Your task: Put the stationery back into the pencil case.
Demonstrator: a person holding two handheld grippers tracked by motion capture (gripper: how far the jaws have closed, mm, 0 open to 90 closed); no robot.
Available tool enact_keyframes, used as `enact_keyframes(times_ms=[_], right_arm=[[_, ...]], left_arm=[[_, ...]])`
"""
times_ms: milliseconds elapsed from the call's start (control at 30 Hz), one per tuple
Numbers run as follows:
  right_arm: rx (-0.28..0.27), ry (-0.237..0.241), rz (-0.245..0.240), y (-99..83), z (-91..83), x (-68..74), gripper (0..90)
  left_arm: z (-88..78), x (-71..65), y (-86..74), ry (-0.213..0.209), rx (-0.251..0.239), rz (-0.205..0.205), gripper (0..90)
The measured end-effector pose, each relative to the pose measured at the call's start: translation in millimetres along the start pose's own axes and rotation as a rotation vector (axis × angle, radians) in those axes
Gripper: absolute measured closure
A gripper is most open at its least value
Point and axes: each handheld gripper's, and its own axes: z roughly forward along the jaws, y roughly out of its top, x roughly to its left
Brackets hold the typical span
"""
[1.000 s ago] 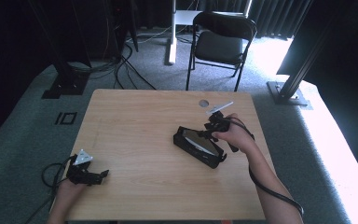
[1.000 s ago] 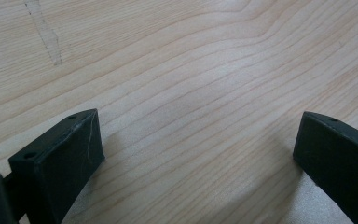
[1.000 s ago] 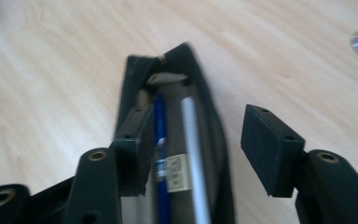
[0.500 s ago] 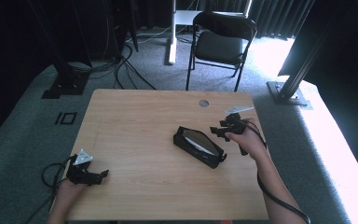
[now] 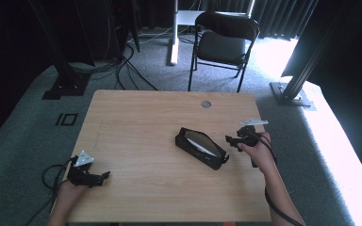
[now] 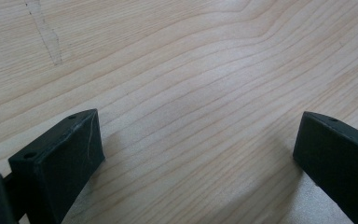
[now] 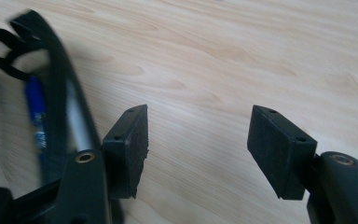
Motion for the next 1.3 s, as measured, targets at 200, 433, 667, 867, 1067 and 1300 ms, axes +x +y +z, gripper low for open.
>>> enact_keyframes(times_ms=[200,433,667,867,1067,1300], right_arm=[[0.006,-0.055,0.046,-18.6,7.6,-10.0,36.1],[0.006,-0.121,0.100,-34.2,12.6,-14.8,35.7],[0.012,-0.161,0.126,-50.6,14.7,-14.3,35.1],[-0.006,-0.193,0.156,-62.0,7.7,-14.3,34.9],[-0.026,-0.226,0.174,-73.5,0.8,-12.0,34.6],[-0.022,-0.246,0.171,-85.0,5.7,-10.0,32.8]], left_arm=[[0.0,0.0,0.0,0.000,0.000,0.000,1.6],[0.0,0.0,0.0,0.000,0.000,-0.001,1.6],[0.0,0.0,0.0,0.000,0.000,0.000,1.7],[0.0,0.0,0.0,0.000,0.000,0.000,1.7],[0.0,-0.1,0.0,0.000,0.000,-0.001,1.6],[0.0,-0.1,0.0,0.000,0.000,0.000,1.6]])
